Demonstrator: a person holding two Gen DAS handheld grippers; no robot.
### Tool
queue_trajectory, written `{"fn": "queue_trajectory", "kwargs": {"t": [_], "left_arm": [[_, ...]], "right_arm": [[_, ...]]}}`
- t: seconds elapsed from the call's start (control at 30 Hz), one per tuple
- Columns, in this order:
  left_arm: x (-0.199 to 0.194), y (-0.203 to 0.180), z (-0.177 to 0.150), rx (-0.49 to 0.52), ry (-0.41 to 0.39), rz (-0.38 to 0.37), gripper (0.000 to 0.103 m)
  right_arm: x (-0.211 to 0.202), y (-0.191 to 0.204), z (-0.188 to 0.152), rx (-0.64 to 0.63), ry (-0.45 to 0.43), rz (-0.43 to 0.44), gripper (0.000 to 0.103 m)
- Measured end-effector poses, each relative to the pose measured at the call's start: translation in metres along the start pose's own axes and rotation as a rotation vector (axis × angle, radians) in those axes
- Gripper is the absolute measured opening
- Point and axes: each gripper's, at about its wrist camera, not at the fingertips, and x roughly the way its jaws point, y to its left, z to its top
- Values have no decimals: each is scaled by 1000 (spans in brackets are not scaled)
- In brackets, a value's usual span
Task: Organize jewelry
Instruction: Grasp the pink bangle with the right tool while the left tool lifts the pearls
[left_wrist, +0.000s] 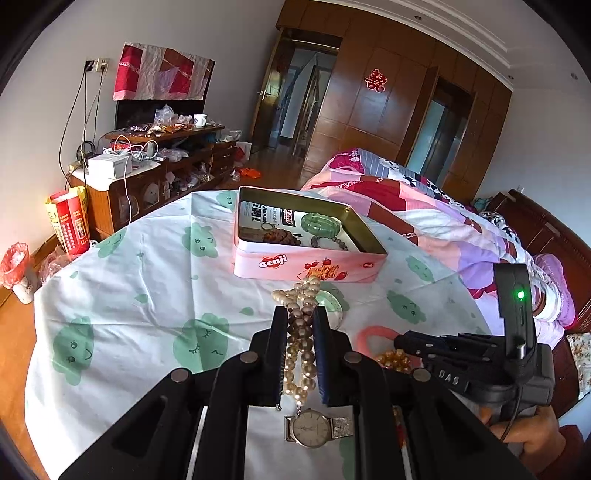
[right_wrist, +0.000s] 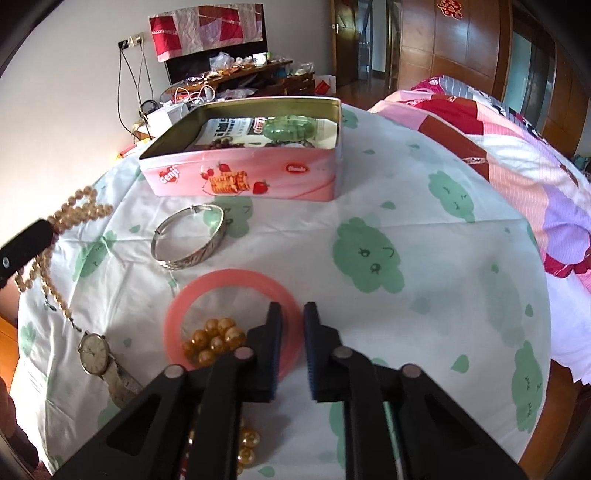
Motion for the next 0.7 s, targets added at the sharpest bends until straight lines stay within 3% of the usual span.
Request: {"fn": "queue_trajectory", "kwargs": {"t": [0.1,0.43,0.7], "left_arm": [[-1,1,0,-7,-1,1,13],[3,9,0,-36,-9,-5,13],[6,8,0,-39,-5,-9,13]], "right_arm": [[-4,-5,1,35,-13,23,14],[-41,-16,14,143,-176,110,13],[-51,-13,18,151,-237,133,13]]}}
